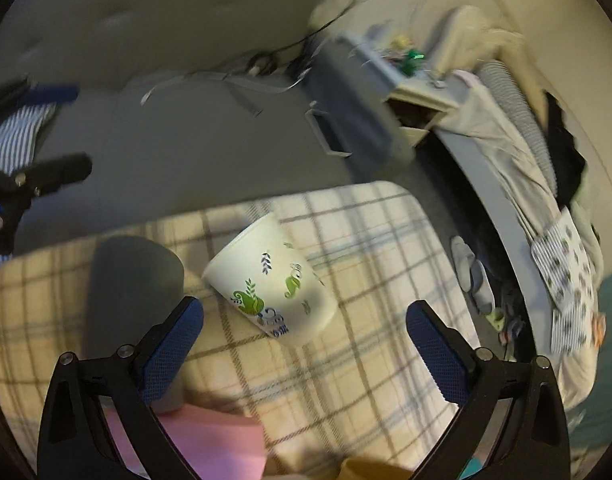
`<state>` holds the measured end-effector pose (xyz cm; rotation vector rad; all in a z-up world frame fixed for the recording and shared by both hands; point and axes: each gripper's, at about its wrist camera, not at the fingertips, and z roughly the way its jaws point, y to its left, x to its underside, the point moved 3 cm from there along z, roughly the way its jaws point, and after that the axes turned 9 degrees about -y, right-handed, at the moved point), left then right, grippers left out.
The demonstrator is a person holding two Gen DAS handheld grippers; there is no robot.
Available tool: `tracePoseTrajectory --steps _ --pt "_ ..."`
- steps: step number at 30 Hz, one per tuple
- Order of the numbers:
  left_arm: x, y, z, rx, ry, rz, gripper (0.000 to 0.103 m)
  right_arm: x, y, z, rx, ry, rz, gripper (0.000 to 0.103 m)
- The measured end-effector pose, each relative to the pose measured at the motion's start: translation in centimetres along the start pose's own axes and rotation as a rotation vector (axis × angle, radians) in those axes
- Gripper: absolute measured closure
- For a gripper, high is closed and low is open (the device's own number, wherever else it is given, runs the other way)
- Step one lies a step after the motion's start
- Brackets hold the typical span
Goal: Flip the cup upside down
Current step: 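Reach the right gripper to the white leaf-print paper cup and grasp it, then lift the cup with the right gripper and carry it toward the left gripper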
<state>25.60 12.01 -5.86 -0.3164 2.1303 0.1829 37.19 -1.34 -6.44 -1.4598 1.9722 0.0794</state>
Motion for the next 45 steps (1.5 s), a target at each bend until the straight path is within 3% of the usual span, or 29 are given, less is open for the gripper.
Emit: tracePoseTrajectory --steps 6,11,14,16,19,24,31,37,45 --pt "1.1 0.1 1.4 0.012 0.039 -0.010 0.003 -0.3 0.3 4.2 -0.090 0.081 -0.059 0.003" --pt "1.9 0.4 1.6 -0.010 0.037 -0.005 0.003 -0.9 -0.9 6.9 -0.144 0.096 0.060 0.003" --pt "2.0 0.4 1.5 -0.009 0.045 0.006 0.003 -0.8 -1.5 8.6 -0.193 0.111 0.182 0.015" --pt "2.0 0.5 1.2 -0.011 0.041 0.013 0.003 -0.4 -1.6 9.4 -0.197 0.139 0.239 0.035" --pt "1.7 0.6 0.6 -0.005 0.044 0.007 0.003 -0.5 -1.5 8.9 -0.163 0.135 0.273 0.035" --pt "-0.1 0.5 -2.3 0.018 -0.003 -0.027 0.003 -1.3 -2.3 4.2 -0.086 0.092 0.377 0.036" --pt "-1.9 -0.1 -9.3 0.089 -0.101 -0.055 0.003 -0.4 -0.7 -6.9 0.034 0.073 0.438 0.036" --pt "-0.3 -1.0 -15.2 0.159 -0.143 -0.027 0.003 3.8 4.5 -16.8 0.143 0.047 0.618 0.036" --pt "4.7 -1.4 -19.5 0.185 -0.134 -0.031 0.003 11.6 12.1 -21.5 0.209 -0.016 0.934 0.036"
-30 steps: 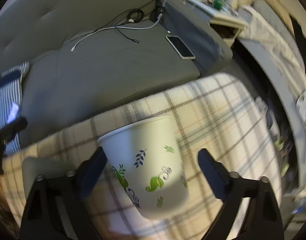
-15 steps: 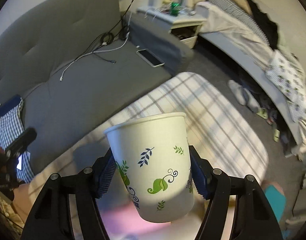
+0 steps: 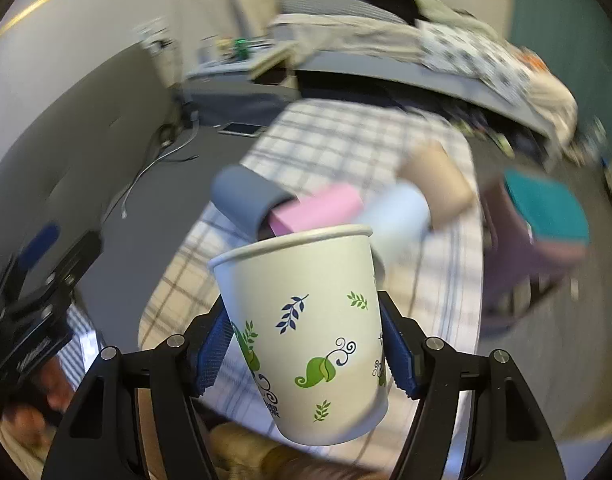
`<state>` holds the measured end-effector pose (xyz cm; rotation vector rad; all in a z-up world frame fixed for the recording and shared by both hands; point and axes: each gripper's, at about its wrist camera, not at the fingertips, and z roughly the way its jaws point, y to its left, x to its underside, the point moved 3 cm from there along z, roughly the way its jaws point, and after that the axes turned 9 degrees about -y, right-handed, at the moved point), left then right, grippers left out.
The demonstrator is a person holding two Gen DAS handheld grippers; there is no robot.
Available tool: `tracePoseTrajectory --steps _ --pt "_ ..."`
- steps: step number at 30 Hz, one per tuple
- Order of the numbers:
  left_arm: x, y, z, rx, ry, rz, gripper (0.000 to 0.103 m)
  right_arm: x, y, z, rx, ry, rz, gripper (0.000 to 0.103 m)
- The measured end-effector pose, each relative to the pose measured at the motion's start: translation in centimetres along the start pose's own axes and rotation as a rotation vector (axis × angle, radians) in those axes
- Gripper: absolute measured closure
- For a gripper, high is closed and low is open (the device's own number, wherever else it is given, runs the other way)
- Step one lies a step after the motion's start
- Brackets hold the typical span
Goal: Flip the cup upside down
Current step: 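Lift the cup with the right gripper and carry it toward the left gripper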
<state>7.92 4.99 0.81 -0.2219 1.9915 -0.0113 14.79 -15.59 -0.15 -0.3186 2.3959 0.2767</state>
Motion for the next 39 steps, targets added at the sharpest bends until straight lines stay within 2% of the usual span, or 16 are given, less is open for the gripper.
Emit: tracePoseTrajectory --steps 4,8,15,22,23,24,25,26,29,33,36,39 --pt "2.8 -0.2 -0.4 -0.014 0.022 0.012 0.003 3.6 -0.2 1.0 0.016 0.031 0.117 0.036" --pt "4.0 -0.6 0.6 -0.024 0.046 0.047 0.003 6.0 0.2 2.9 0.058 0.056 0.144 0.036" --pt "5.5 -0.8 1.9 -0.016 0.090 0.071 0.003 6.3 -0.3 6.5 0.094 0.065 0.183 0.035" --pt "6.4 -1.0 3.6 -0.016 0.150 0.081 0.003 6.3 -0.8 9.3 0.085 0.068 0.237 0.034" --pt "6.5 -1.0 3.7 -0.018 0.156 0.080 0.003 6.3 -0.8 9.4 0.079 0.063 0.242 0.033" --pt "6.6 -0.9 3.8 -0.019 0.159 0.078 0.003 6.4 -0.9 9.4 0.076 0.058 0.247 0.025" --pt "6.6 -1.0 3.8 -0.019 0.161 0.077 0.003 6.4 -1.1 9.2 0.072 0.046 0.251 0.017" --pt "6.6 -1.1 3.8 -0.020 0.160 0.078 0.003 6.4 -1.2 9.0 0.065 0.032 0.251 0.016" --pt "6.6 -1.6 3.3 -0.019 0.151 0.090 0.003 6.0 -1.3 7.2 0.049 -0.030 0.233 0.015" --pt "6.2 -2.9 2.0 0.020 0.133 0.082 0.003 5.6 -2.1 3.4 0.066 -0.142 0.187 0.014" --pt "5.9 -4.5 1.1 0.046 0.123 0.078 0.003 5.8 -3.2 -0.1 0.132 -0.242 0.121 0.014" --pt "5.8 -6.6 0.6 0.063 0.122 0.080 0.003 6.7 -4.9 -2.9 0.238 -0.325 0.071 0.014"
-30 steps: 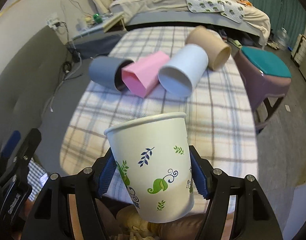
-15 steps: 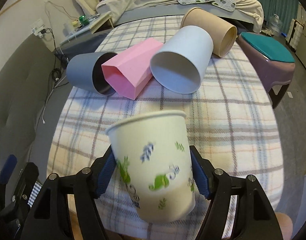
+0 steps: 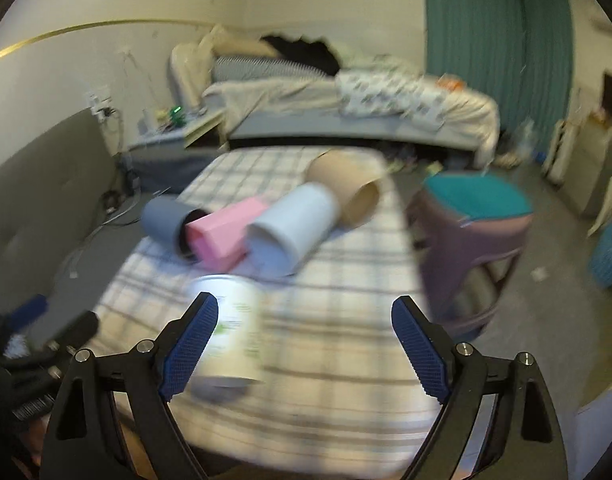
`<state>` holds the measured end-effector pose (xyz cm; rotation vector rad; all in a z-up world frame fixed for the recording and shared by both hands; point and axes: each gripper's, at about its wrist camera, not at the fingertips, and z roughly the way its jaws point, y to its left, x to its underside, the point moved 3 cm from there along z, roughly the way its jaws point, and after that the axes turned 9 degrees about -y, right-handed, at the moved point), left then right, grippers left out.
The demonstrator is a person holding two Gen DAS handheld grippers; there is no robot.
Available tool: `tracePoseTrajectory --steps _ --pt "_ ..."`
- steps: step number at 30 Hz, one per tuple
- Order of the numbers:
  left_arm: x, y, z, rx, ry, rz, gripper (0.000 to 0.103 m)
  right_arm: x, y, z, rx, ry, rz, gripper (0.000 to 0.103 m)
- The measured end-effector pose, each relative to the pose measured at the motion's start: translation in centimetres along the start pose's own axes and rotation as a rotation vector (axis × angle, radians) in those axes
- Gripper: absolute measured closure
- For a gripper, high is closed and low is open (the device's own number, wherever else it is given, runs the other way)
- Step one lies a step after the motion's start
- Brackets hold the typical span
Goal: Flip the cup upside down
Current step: 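Lift the cup with the right gripper and carry it toward the left gripper, then grasp the cup with the left gripper while the right gripper releases it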
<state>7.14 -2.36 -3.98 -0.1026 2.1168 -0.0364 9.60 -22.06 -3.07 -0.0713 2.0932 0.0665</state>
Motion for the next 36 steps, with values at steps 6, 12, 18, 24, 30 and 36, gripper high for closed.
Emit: tracePoseTrajectory --steps 6,12,18,24,30,36 --pt "0.3 -4.5 0.5 0.039 0.009 0.037 0.003 1.5 -4.6 -0.1 0.095 0.002 0.032 0.014" --pt "0.9 -7.6 2.5 0.047 0.052 0.034 0.003 2.1 -6.7 0.7 0.066 0.029 0.076 0.014" --pt "2.7 -9.0 4.8 0.052 0.118 0.024 0.003 3.2 -8.4 1.4 0.071 0.055 0.093 0.014" --pt "4.2 -9.0 6.0 0.042 0.159 0.041 0.003 3.5 -9.2 2.6 0.064 0.081 0.163 0.014" --pt "4.8 -8.6 6.7 0.067 0.165 0.012 0.005 3.8 -8.7 3.6 0.054 0.100 0.158 0.014" --pt "4.8 -8.9 6.8 0.125 0.159 0.001 0.005 4.1 -8.5 4.3 0.061 0.125 0.157 0.014"
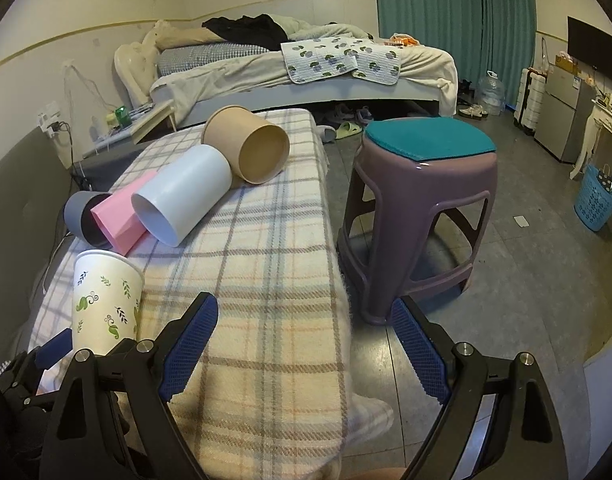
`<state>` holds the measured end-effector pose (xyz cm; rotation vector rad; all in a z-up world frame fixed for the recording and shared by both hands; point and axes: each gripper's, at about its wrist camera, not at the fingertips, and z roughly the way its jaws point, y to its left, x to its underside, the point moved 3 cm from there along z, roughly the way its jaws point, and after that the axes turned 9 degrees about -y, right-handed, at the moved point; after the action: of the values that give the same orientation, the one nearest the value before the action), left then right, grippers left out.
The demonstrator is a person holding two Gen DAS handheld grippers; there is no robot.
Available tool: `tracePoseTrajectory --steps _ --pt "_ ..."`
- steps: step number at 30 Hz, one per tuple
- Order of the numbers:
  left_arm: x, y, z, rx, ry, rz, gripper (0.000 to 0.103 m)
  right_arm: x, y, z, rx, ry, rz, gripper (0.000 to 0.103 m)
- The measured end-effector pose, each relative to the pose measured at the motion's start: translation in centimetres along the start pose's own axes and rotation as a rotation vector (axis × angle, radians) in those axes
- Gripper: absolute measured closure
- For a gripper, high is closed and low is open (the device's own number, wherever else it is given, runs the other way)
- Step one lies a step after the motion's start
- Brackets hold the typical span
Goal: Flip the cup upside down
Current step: 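Grasp the cup with the left gripper while the right gripper releases it, then rotate the cup rim-down with the left gripper and lower it onto the table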
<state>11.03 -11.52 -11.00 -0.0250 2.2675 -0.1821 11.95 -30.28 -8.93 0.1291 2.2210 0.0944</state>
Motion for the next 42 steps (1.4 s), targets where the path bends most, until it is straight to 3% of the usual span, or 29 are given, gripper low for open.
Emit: tracePoseTrajectory --steps 2,4,6,17,29,42 --pt "0.1 -0.2 0.0 0.021 0.003 0.011 0.010 0.0 -0.1 0.1 0.001 0.006 0.000 0.014" --pt "0.3 -0.6 0.1 0.032 0.016 0.032 0.028 0.1 0.1 0.3 0.000 0.013 -0.005 0.014" --pt "0.5 -0.8 0.3 0.033 0.033 0.051 0.039 0.1 0.2 0.2 -0.003 0.013 -0.010 0.014" --pt "-1.2 -0.6 -1.7 -0.017 0.012 0.178 0.039 0.0 0.4 -0.1 -0.013 0.004 -0.010 0.014" --pt "-5.1 0.6 -1.2 -0.025 0.090 0.221 0.043 0.3 0.7 0.2 -0.025 0.023 -0.016 0.014" --pt "-2.8 2.7 1.0 -0.051 0.151 0.164 0.044 0.6 0.8 1.0 -0.025 0.049 -0.023 0.014"
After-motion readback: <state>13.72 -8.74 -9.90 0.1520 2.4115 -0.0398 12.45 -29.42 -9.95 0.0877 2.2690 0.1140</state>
